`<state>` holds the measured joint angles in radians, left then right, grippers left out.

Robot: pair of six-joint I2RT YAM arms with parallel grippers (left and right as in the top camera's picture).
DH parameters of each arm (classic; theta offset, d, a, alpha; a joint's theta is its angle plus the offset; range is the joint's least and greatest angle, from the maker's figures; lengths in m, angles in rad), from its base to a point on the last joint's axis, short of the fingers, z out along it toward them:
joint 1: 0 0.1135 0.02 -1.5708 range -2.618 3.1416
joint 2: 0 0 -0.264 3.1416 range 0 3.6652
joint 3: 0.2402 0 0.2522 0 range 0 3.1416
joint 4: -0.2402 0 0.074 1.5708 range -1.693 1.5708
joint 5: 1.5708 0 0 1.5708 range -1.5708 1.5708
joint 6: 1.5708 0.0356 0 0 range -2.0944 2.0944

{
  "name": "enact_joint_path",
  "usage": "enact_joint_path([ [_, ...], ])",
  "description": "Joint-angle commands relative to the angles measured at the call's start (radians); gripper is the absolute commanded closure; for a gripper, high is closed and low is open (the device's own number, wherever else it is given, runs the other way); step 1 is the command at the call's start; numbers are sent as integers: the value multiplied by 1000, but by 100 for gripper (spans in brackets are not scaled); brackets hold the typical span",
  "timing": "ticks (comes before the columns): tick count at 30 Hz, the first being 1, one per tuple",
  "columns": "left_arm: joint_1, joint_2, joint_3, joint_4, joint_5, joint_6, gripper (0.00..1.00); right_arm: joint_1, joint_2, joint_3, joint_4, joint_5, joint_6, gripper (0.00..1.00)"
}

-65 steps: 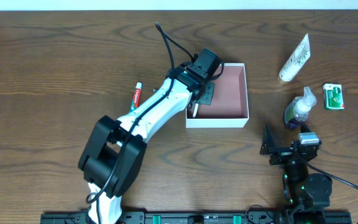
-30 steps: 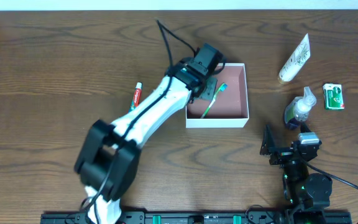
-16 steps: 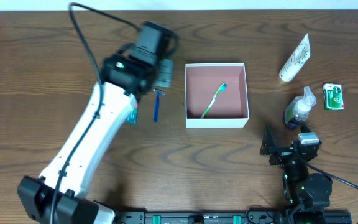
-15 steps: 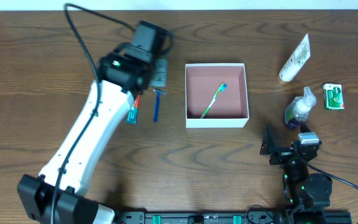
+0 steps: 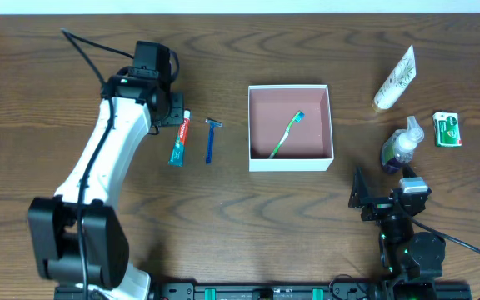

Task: Pack container
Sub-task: 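Move the left gripper back to the Colgate toothpaste tube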

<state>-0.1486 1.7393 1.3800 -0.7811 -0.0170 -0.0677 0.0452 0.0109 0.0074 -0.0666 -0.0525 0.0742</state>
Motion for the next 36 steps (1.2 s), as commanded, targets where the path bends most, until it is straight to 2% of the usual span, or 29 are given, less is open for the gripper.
enact_joint_path([
  [1, 2, 65, -4, 9, 25, 56, 65, 0, -4, -2, -4, 3, -12, 1],
  [11, 2, 215, -4, 22, 25, 58, 64, 0, -4, -2, -4, 3, -12, 1],
  [36, 2, 292, -5, 51, 36, 102, 64, 0, -4, -2, -4, 3, -12, 1],
])
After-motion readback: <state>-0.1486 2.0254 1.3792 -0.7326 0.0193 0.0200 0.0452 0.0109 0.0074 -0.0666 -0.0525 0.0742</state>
